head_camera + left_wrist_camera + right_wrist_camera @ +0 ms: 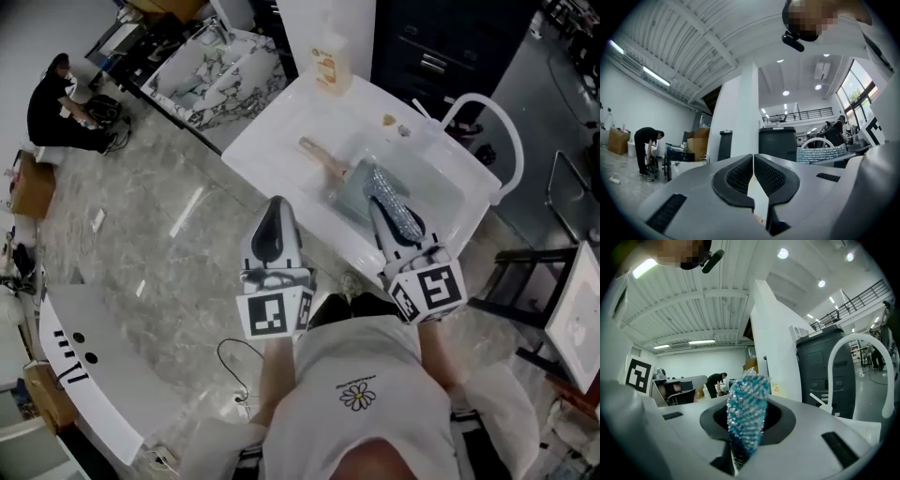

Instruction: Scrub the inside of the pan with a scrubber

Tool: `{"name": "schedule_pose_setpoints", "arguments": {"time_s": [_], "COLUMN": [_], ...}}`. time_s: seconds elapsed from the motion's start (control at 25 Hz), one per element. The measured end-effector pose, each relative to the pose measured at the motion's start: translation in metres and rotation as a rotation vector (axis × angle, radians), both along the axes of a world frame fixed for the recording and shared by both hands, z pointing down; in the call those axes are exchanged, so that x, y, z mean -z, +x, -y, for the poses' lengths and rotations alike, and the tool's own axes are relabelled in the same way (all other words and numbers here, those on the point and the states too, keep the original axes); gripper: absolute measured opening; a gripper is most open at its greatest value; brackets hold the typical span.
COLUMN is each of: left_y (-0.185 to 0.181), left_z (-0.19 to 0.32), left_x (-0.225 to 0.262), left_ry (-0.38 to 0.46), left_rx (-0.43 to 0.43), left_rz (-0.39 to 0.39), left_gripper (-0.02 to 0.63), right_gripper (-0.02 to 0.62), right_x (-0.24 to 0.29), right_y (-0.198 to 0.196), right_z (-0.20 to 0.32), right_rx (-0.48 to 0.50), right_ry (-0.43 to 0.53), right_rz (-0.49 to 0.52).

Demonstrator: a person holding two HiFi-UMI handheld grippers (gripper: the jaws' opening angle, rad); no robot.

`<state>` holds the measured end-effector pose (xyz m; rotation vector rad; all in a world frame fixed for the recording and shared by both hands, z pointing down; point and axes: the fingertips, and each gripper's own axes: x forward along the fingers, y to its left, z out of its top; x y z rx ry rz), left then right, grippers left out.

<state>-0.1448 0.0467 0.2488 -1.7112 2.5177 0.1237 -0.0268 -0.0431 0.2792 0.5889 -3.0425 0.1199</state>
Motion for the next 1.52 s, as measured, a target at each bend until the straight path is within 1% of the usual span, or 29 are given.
{"name": "schedule_pose_setpoints", "arguments": {"time_s": [0.16, 0.36, 0.52, 0.64, 0.72, 0.84, 0.96, 1.08, 1.16, 1.36, 1.52], "left_y": [0.014, 0.019, 0.024, 0.025, 0.022, 0.013, 0.007, 0.006, 0.004, -0.002, -0.006], "left_z": [0.038, 0.082, 0.118, 0.132, 0.141, 0.154, 0.164, 0.171, 0.175, 0.184, 0.194], "left_x": [-0.005, -0.024, -0.021, -0.015, -0.012, -0.01, -0.008, -0.013, -0.016, -0.016, -0.016], "left_ry": [-0.015, -0.035, -0.034, -0.033, -0.036, -0.042, -0.038, -0.043, -0.048, -0.046, -0.052], "left_rx": [-0.085, -0.215, -0.354, -0.44, -0.479, -0.516, -0.543, -0.578, -0.59, -0.59, -0.604], "left_rz": [0.0, -0.006, 0.037, 0.054, 0.072, 0.101, 0.119, 0.125, 0.13, 0.138, 0.126], "left_gripper": [0.018, 0.017, 0.017, 0.017, 0.017, 0.017, 0.017, 0.017, 0.017, 0.017, 0.017], "right_gripper": [0.057, 0.057, 0.057, 0.057, 0.057, 0.057, 0.057, 0.057, 0.057, 0.057, 0.057], "right_x": [-0.017, -0.027, -0.029, -0.03, -0.03, -0.028, -0.025, -0.024, -0.025, -0.027, -0.03], "right_y": [0.021, 0.045, 0.068, 0.084, 0.091, 0.095, 0.094, 0.091, 0.087, 0.082, 0.077], "right_z": [0.026, 0.053, 0.069, 0.072, 0.072, 0.074, 0.077, 0.079, 0.08, 0.084, 0.091], "right_rx": [-0.097, -0.249, -0.414, -0.526, -0.588, -0.658, -0.707, -0.734, -0.743, -0.757, -0.759], "right_ry": [-0.047, -0.056, -0.048, -0.057, -0.064, -0.065, -0.06, -0.053, -0.054, -0.059, -0.072], "right_rz": [0.005, 0.011, 0.008, -0.001, -0.007, -0.01, -0.001, -0.002, -0.003, -0.008, -0.016]}}
